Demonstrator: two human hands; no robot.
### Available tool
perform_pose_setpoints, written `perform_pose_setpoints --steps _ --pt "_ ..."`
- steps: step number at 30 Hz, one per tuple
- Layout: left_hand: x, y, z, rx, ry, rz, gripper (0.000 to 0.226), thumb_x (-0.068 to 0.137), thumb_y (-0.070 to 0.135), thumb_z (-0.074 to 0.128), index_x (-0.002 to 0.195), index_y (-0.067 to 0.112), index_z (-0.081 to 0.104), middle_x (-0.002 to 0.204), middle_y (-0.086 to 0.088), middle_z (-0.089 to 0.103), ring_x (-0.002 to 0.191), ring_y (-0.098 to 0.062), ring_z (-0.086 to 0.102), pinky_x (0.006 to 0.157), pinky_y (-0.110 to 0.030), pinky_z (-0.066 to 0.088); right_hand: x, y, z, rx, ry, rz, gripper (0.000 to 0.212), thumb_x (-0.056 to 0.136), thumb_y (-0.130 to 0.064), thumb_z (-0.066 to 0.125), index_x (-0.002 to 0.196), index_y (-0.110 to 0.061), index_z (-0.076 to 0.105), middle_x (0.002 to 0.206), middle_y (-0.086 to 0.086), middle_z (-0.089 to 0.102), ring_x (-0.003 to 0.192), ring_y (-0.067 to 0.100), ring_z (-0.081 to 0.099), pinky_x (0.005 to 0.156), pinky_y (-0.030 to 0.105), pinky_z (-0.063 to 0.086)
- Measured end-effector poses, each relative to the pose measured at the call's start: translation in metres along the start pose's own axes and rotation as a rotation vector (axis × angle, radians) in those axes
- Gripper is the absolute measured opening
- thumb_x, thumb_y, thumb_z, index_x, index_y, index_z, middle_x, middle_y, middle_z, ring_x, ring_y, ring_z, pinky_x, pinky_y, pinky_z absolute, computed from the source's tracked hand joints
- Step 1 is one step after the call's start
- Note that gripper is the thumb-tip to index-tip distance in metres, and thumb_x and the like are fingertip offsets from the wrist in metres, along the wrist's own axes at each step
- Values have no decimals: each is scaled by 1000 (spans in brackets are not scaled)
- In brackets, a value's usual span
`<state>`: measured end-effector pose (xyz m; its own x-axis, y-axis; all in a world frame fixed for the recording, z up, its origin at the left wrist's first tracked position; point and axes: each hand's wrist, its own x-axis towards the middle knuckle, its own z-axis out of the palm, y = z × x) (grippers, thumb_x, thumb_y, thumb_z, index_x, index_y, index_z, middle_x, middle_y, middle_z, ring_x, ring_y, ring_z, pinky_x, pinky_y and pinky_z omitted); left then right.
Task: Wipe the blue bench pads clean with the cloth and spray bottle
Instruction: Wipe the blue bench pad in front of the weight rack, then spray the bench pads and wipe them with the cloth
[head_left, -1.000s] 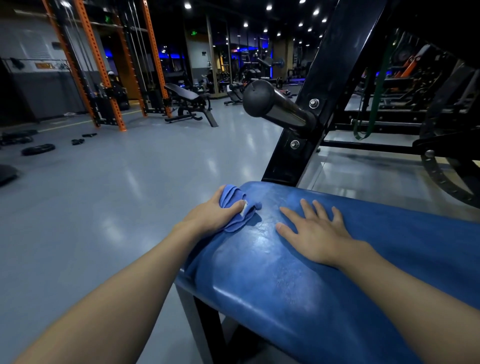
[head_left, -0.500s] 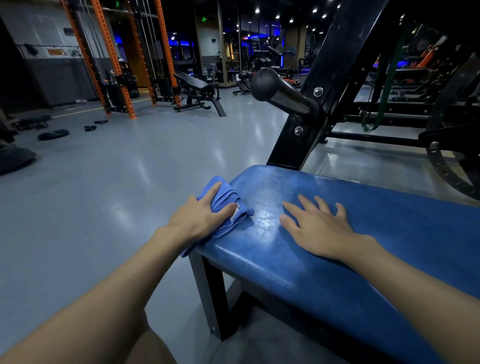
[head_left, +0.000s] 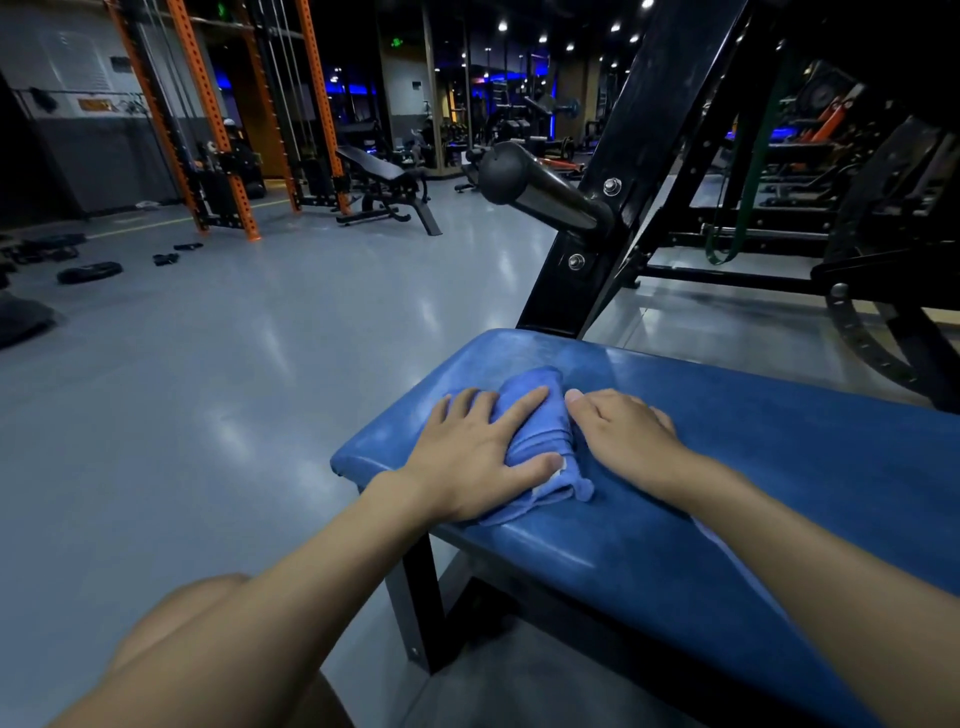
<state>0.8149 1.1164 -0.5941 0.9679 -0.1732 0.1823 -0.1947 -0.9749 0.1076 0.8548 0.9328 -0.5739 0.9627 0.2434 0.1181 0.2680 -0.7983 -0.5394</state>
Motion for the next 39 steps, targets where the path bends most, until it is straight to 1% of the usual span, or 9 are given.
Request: perform_pose_setpoints --steps 4,10,13,16,19,23,28,32,39 --pt "-3 9 -3 -147 36 25 100 70 82 32 145 15 37 134 3 50 130 -19 39 112 -40 28 -3 -1 -6 51 -18 44 55 95 -59 43 59 -17 44 59 -8 53 72 15 49 79 35 34" --pt "5 -3 -30 -818 -159 -100 68 70 39 49 138 27 47 144 5 48 125 0 47 101 -16 38 -6 3 -12 445 -55 23 26 81 -27 70 70 -14 51 62 2 39 61 17 34 57 30 28" --pt "19 5 -41 -813 -108 -67 71 86 41 67 150 28 38 147 5 45 125 -1 50 91 -10 43 -15 8 -25 570 51 23 22 81 -18 67 72 -12 49 64 2 37 62 16 33 57 31 27" --pt "31 37 -48 -907 -149 -23 65 90 42 70 146 25 43 126 0 65 115 -8 62 93 -22 50 -32 29 -50 740 83 71 18 72 -22 63 75 -7 54 70 9 48 67 20 44 62 36 35" --pt "35 85 -58 -998 -205 30 39 89 36 73 122 18 63 105 -13 73 97 -22 72 89 -43 57 -64 59 -84 750 117 108 5 86 -9 58 82 -8 60 72 8 60 66 20 55 57 30 42" --pt "28 167 -68 -1122 -344 191 12 96 20 64 93 11 71 78 4 75 68 -7 70 59 -18 51 -122 95 -135 716 202 152 11 90 -8 54 91 -8 65 74 2 65 64 13 59 51 24 44" --pt "8 263 -73 -1260 -480 420 16 94 14 61 108 9 68 95 1 76 84 -9 70 69 -18 53 -212 127 -190 739 355 213 9 77 -18 59 71 -16 53 66 0 47 64 14 44 54 28 32" --pt "-23 328 -79 -1352 -594 595 35 91 9 61 125 2 62 108 -7 74 96 -15 69 80 -24 56 -300 134 -221 744 430 253 9 72 -19 61 79 -14 59 68 2 52 63 14 49 57 29 35" --pt "-74 428 -85 -1416 -628 894 27 79 17 74 104 13 64 111 -23 70 96 -30 69 89 -46 56 -441 124 -268 653 568 397 22 90 -6 66 113 -5 63 102 12 73 90 23 71 78 30 58"
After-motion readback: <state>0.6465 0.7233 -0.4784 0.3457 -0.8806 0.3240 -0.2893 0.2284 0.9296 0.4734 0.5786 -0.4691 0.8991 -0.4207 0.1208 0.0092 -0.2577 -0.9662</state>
